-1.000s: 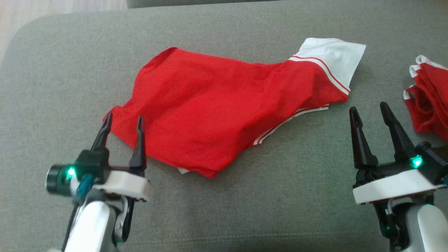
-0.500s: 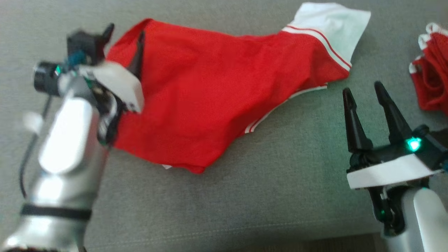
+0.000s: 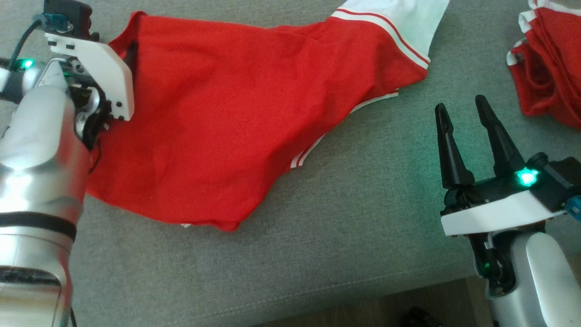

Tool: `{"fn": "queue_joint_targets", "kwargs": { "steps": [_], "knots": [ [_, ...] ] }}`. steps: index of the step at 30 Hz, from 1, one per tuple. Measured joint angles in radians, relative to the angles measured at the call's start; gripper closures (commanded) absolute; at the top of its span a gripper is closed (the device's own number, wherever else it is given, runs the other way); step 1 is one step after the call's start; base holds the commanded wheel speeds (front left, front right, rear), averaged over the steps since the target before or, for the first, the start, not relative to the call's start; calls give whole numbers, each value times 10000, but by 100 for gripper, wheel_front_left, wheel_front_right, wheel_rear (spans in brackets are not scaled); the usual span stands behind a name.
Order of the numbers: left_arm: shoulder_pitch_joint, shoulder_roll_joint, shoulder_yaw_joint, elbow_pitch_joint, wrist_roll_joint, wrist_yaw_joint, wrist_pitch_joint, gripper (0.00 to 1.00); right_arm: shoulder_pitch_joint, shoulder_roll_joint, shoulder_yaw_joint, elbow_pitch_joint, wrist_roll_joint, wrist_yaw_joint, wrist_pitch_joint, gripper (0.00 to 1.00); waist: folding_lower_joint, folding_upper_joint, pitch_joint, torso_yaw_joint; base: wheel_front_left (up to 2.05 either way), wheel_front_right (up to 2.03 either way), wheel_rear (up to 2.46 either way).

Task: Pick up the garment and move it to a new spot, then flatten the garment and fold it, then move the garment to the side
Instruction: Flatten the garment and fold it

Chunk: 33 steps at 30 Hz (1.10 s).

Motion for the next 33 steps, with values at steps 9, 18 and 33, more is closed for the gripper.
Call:
{"fn": "queue_joint_targets", "kwargs": {
  "steps": [9, 18, 33],
  "knots": [
    [-501, 86, -656, 520, -802, -84, 98, 100, -9, 0, 6, 221, 75, 0, -90, 0, 0, 0, -43, -49, 0, 0, 0],
    [-648, 203, -890, -176, -1496, -84, -1032, 100, 0, 0, -21, 257, 159, 0, -73, 0, 0, 0, -414, 256, 0, 0, 0],
    [4742, 188, 401, -4288, -3852, 989, -1233, 100, 513, 17, -198, 109, 251, 0, 384, 0, 0, 0, -1044, 890, 0, 0, 0]
  ]
}}
